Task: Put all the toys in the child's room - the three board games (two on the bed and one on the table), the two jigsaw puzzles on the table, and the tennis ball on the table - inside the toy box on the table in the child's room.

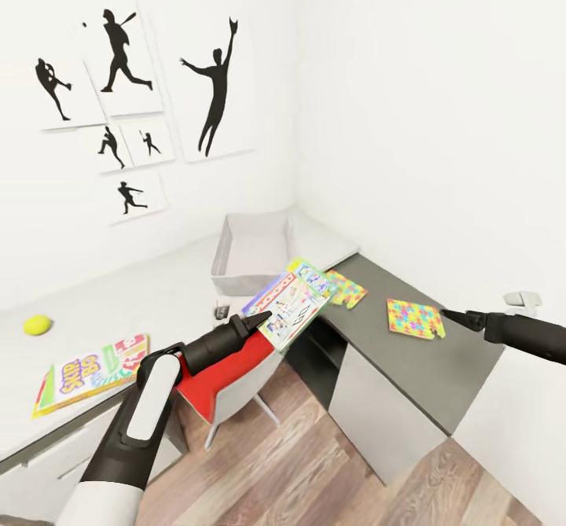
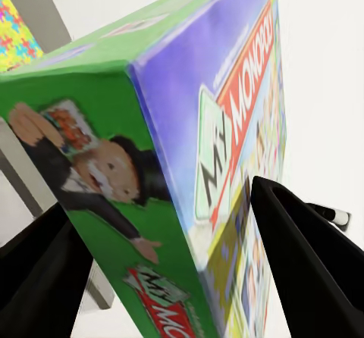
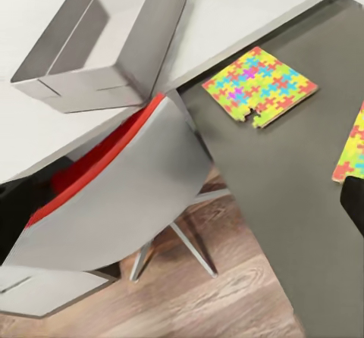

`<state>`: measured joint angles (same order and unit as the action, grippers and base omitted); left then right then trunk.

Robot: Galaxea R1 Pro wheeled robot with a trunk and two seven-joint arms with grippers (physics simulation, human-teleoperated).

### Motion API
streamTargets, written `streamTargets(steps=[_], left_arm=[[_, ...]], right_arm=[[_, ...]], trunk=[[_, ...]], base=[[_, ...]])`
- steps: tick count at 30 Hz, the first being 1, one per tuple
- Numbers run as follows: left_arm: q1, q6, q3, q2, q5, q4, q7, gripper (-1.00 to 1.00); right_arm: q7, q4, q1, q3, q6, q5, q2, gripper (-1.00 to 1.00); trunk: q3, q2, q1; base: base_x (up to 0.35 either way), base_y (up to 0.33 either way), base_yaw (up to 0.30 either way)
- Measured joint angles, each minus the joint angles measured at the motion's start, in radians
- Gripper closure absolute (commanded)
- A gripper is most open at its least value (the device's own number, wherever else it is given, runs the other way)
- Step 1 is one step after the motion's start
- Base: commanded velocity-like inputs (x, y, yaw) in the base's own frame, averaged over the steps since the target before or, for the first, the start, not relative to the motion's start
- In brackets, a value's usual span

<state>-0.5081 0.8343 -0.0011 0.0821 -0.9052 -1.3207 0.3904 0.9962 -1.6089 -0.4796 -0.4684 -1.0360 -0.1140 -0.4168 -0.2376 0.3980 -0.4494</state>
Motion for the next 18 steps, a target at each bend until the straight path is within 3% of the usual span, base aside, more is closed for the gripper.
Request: streamTargets(steps=[8, 18], left_arm=[[0.000, -0.001, 0.001, 0.000, 0.000, 0.000, 0.001, 1.00], [0.001, -0.003, 0.001, 0.000, 0.000, 0.000, 0.000, 1.00]], right_arm=[[0.000, 0.000, 0.000, 0.000, 0.000, 0.000, 0.000, -1.00], [0.000, 0.000, 0.000, 0.001, 0.001, 0.000, 0.000, -1.00]], trunk=[[0.000, 0.000, 0.000], [0.000, 0.000, 0.001]], base=[[0.034, 0.000, 0.300], [0.261, 0.000, 0.281]])
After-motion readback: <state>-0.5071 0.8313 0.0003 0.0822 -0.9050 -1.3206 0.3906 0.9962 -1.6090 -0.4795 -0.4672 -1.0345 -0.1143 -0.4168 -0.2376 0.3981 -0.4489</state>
